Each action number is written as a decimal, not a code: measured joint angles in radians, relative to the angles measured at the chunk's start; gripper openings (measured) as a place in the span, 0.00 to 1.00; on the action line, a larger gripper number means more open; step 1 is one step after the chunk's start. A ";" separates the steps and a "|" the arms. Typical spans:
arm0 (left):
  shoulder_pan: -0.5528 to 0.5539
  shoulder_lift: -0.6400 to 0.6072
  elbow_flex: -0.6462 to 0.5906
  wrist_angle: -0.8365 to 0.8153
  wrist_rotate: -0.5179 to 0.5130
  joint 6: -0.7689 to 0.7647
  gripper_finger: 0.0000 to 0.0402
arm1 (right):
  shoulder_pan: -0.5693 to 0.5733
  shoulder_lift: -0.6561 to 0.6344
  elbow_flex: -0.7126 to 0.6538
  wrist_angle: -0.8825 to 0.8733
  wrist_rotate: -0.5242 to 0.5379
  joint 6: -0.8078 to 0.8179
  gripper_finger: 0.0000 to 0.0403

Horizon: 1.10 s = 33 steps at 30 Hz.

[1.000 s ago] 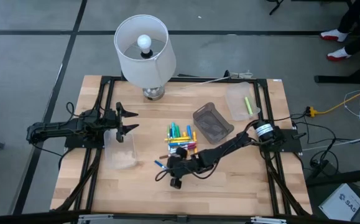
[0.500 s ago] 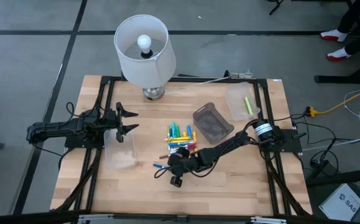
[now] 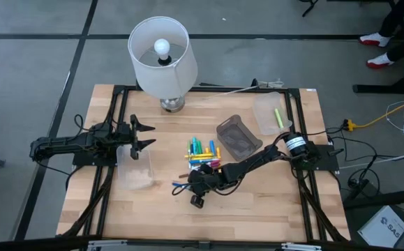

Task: Pick & Place Markers
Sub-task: Put the blue marker pen into the black bin

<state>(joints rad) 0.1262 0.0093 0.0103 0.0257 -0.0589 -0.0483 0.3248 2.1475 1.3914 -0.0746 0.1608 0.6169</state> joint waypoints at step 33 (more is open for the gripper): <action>0.000 0.000 0.000 0.000 0.000 0.000 0.60 | -0.050 -0.056 0.235 -0.389 -0.030 -0.122 0.23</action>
<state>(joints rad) 0.1264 0.0093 0.0105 0.0257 -0.0589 -0.0483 0.2752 2.0918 1.6261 -0.4640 0.1307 0.4950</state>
